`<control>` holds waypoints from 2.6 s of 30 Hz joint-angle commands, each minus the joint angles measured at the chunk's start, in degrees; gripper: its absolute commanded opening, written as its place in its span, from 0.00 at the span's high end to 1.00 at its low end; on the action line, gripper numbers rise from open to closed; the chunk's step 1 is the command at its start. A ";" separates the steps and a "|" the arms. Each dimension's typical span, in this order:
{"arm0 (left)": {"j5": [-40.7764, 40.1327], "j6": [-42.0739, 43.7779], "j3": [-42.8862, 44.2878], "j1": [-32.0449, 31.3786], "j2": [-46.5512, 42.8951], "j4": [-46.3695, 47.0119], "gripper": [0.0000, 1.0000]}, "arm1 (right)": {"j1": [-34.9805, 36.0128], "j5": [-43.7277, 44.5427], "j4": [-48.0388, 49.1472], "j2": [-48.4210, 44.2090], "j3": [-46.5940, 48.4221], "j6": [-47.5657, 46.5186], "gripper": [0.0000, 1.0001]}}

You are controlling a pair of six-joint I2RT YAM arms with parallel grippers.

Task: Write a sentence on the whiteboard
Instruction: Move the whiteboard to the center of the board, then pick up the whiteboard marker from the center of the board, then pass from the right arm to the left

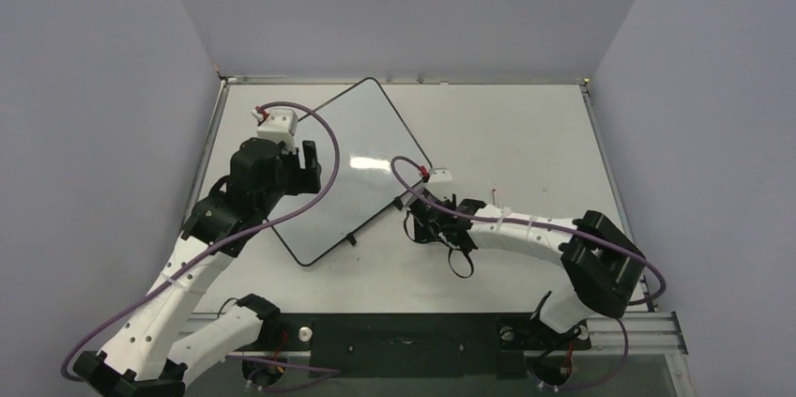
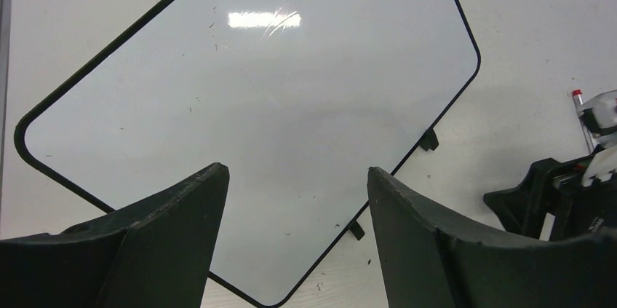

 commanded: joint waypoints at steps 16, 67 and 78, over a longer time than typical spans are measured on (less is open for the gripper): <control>7.79 2.49 -7.01 -1.37 -3.06 5.52 0.32 | -31.66 9.17 -10.80 -8.14 1.27 -9.46 0.45; 43.11 -18.58 -15.93 -6.07 -2.18 45.40 0.36 | -21.23 -12.64 1.50 -29.37 11.24 11.36 1.00; 37.77 -12.20 -9.30 -18.10 10.60 53.48 0.36 | -20.30 -14.88 4.40 -33.92 14.11 14.41 1.00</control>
